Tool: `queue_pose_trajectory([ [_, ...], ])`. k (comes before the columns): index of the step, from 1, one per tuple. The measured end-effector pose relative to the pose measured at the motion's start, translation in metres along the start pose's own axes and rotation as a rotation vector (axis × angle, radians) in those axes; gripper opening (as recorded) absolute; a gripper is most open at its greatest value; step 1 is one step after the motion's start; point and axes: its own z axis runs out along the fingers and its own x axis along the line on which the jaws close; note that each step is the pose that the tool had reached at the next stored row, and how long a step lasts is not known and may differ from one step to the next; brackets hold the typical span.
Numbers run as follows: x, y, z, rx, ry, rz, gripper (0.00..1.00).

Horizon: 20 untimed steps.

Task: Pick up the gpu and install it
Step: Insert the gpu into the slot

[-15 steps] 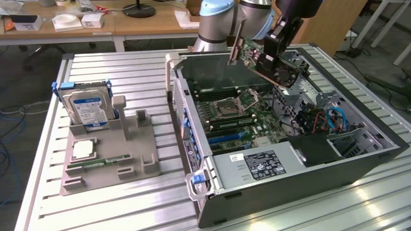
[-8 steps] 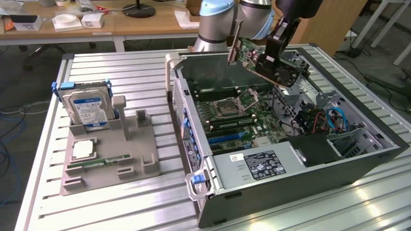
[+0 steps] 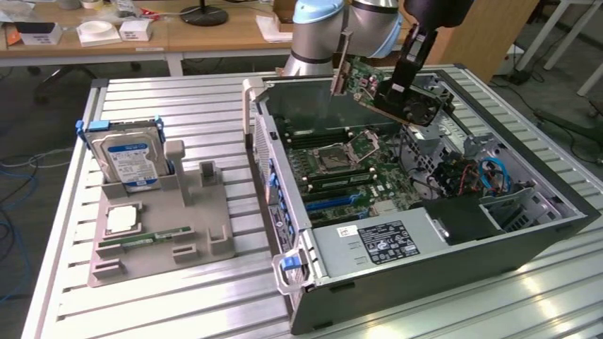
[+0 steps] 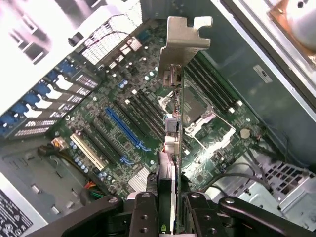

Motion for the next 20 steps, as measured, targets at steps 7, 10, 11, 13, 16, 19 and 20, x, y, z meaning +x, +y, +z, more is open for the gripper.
queue_pose_trajectory([
  [7, 0.0001, 0.0, 0.0007, -0.0008, 0.0063, -0.119, 0.27],
  [10, 0.0001, 0.0, 0.001, -0.0012, 0.0091, -0.17, 0.27],
  [11, 0.0001, 0.0, 0.0011, -0.0012, 0.01, -0.186, 0.27],
  [13, 0.0001, 0.0, 0.0012, -0.0015, 0.0118, -0.219, 0.27],
  [16, 0.0001, 0.0, 0.0016, -0.0018, 0.0143, -0.266, 0.27],
  [19, 0.0002, -0.0001, 0.0019, -0.0021, 0.0169, -0.314, 0.27],
  [20, 0.0002, -0.0002, 0.002, -0.002, 0.0176, -0.327, 0.27],
])
